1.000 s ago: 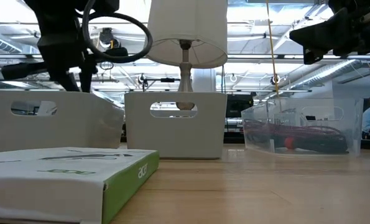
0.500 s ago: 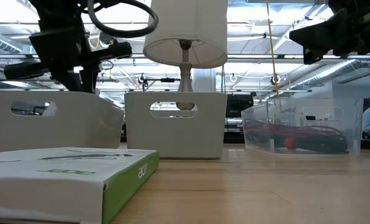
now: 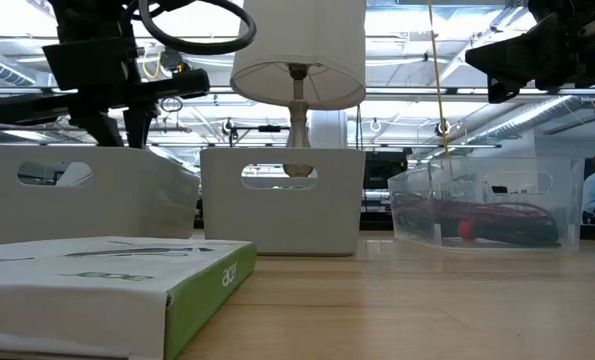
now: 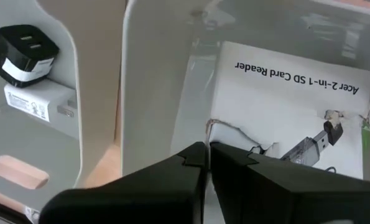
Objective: Pick and place items into bin
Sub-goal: Put the middle card reader box into the left gray bin
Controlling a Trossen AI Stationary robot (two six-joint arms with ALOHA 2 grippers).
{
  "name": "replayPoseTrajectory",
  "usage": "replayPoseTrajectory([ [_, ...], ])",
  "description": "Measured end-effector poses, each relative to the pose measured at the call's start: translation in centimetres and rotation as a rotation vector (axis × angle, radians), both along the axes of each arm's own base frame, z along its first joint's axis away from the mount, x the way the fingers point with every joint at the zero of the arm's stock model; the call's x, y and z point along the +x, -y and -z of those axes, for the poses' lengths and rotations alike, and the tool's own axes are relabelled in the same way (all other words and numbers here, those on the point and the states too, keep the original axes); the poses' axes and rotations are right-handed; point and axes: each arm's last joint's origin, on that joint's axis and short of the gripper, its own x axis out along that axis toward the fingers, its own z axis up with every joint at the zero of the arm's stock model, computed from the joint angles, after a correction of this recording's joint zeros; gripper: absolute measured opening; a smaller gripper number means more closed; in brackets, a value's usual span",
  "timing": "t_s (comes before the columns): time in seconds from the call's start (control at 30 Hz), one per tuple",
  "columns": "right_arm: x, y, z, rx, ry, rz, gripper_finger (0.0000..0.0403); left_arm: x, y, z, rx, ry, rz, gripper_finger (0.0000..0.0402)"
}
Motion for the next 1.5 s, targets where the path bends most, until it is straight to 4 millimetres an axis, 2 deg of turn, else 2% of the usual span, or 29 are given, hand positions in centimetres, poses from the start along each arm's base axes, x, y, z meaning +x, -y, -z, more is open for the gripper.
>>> replayPoseTrajectory([
  [0.3,0.0,0.0,0.0,0.0,0.0,0.0,0.0,0.6,0.0,-0.1,-0.08,0.051,-0.056,0.0033],
  [0.53,0.0,0.0,0.0,0.0,0.0,0.0,0.0,0.6,-0.5,-0.1,-0.086,0.053,-0.102,0.0116],
  [0.67,0.0,0.0,0.0,-0.005,0.0,0.0,0.0,0.6,-0.5,0.0,-0.062,0.048,-0.095,0.0144],
  [0.87,0.0,0.0,0.0,-0.01,0.0,0.0,0.0,0.6,-0.8,-0.1,0.016,0.068,-0.093,0.0138],
  [1.17,0.0,0.0,0.0,-0.011,0.0,0.0,0.0,0.6,-0.8,-0.2,0.044,0.075,-0.097,0.0134],
  [1.37,0.0,0.0,0.0,-0.011,0.001,0.0,0.0,0.8,-0.2,-0.8,0.05,0.091,-0.073,0.0134],
  [1.5,0.0,0.0,0.0,-0.014,0.001,0.0,0.0,0.9,-0.3,-1.9,0.094,0.104,-0.118,0.0134],
])
